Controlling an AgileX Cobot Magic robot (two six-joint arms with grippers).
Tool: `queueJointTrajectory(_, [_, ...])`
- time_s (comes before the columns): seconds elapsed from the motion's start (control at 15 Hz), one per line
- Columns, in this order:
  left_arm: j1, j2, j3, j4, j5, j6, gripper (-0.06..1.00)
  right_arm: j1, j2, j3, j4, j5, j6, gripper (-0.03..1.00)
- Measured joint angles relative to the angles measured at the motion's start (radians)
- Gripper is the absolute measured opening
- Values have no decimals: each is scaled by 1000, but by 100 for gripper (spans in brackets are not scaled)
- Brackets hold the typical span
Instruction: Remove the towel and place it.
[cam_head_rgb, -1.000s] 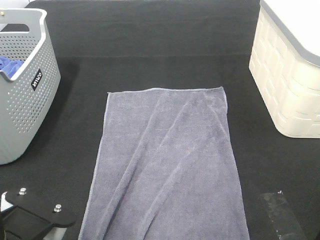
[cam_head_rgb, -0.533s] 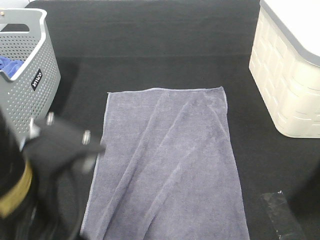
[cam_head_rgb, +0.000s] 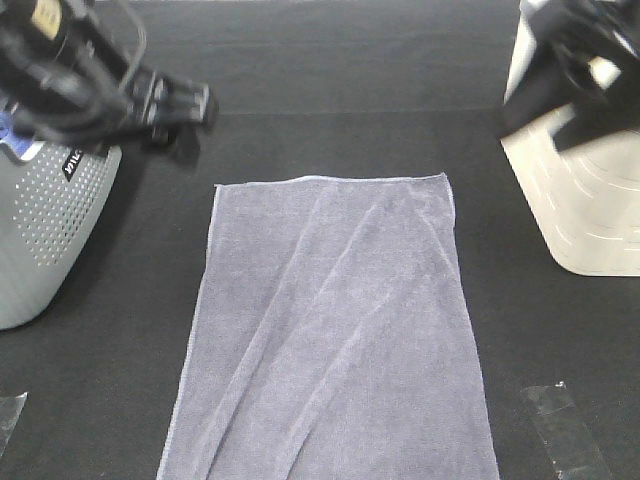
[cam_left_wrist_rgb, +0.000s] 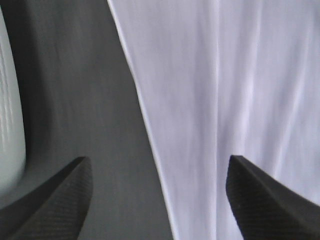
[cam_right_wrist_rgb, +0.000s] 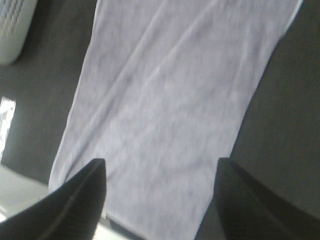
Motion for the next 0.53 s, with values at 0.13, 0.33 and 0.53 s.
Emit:
queueJointTrajectory(0.13, [40,41,-25,0,-37,15,71,0,64,-70,0,-3,-9,57])
queueJointTrajectory(0.33, [116,237,-176,-3,-78,45,71,0,273,-250,-9,-13,-25,52])
queueJointTrajectory(0.53, [143,467,-378,-18,-80,52,71,-1,496,-407,-60,-35,-25,51])
